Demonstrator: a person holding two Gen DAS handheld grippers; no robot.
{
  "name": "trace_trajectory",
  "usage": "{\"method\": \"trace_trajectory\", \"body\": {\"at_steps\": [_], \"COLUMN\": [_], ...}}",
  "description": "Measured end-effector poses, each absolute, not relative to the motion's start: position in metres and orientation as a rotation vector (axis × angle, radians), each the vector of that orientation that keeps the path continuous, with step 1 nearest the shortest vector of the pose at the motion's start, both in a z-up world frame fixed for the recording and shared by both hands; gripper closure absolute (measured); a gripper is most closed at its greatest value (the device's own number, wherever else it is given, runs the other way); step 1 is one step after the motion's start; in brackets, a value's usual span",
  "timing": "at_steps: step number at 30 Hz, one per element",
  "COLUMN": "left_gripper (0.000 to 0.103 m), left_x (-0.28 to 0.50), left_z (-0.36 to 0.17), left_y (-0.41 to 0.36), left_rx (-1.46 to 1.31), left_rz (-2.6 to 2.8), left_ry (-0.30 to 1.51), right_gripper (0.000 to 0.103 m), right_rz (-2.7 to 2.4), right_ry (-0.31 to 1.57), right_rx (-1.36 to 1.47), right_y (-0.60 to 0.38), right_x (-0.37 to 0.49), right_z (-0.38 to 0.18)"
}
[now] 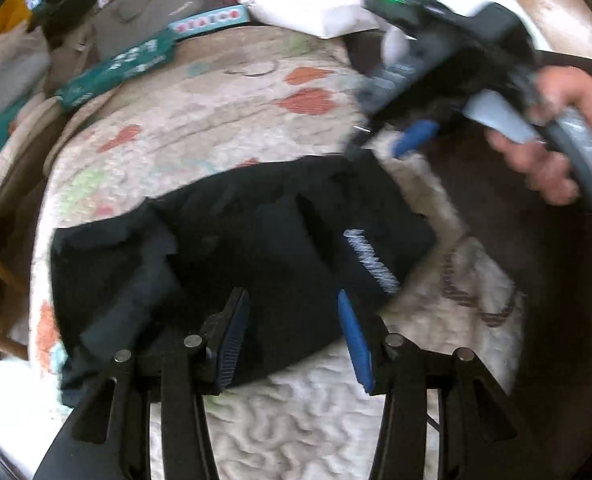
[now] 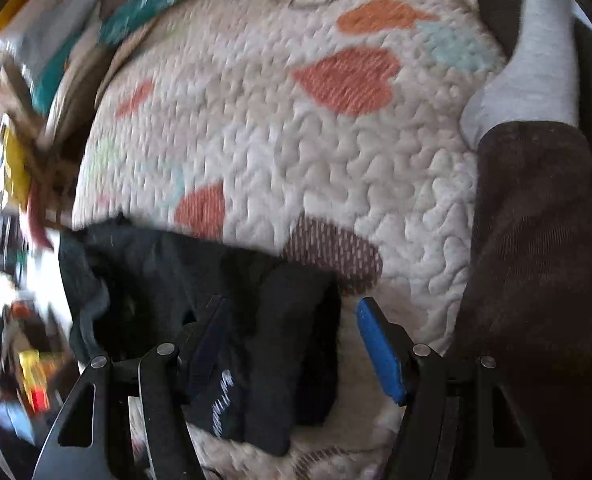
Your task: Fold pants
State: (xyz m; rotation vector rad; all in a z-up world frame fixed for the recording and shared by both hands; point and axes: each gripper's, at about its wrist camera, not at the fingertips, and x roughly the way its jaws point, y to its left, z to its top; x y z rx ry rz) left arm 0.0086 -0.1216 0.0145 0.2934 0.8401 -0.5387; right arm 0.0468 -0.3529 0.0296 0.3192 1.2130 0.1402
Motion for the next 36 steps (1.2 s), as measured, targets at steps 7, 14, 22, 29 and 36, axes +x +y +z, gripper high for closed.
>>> {"method": "trace_trajectory", "body": {"at_steps": [7,14,22,29,36], "left_gripper": [0.059,0.059,0.059,0.059,0.063], "left_x": [0.015,0.042,0.058,0.02,-0.009], "left_z": [0.007,0.018,0.02,-0.012,-0.03], "left_y": [-0.137,-0.09,-0.068,-0.14,-0.182], "left_rx": [0.381,0.253,0.257,0.49,0.609], "left_rz": [-0.581,-0.505,-0.372,-0.563,-0.64], "left_ry": [0.823,0.868,0.85,0.762,0.689], "right_gripper": [0.031,0.028,0.028,0.028,0.028], "right_rz": [0.252,0.259,0.236,0.312,0.298], "right_ry": [1.225,1.152,1.151,1.093,1.138], "right_rx": [0.369,0.441,0.36,0.525,0.507], "right_y": [-0.357,-0.38,-0.366,-0.376,-0.37], "right_x": [0.042,0.034,0.036,0.033,0.039], "right_z": [0.022,0.032,0.027,0.031,0.022]}}
